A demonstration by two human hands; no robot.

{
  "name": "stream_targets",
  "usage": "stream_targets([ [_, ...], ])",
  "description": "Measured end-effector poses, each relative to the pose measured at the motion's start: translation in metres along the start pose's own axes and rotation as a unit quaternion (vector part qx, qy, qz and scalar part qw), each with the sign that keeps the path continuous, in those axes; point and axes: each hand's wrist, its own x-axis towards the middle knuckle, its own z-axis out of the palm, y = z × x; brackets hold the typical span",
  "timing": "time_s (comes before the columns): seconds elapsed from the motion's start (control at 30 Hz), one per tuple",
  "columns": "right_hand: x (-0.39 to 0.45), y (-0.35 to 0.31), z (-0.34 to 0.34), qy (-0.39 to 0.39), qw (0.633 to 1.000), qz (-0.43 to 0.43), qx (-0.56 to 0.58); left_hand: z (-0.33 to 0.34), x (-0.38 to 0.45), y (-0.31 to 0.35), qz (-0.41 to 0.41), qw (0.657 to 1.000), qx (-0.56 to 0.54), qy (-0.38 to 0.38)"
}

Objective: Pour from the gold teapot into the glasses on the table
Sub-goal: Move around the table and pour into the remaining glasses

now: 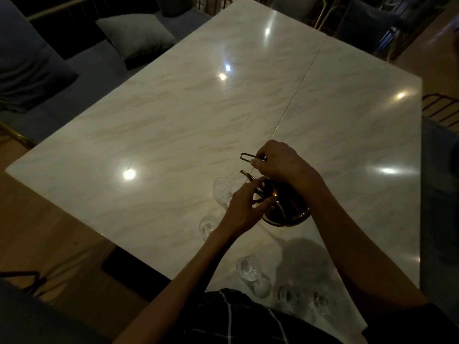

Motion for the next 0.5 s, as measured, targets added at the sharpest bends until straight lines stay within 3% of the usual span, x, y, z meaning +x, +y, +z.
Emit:
stream_targets([
  [0.5, -0.0013, -0.0023, -0.0019, 0.004, 1.0, -0.001, -0.006, -0.0006, -0.001, 0.0021, 0.0, 1.0, -0.011, 0.001],
])
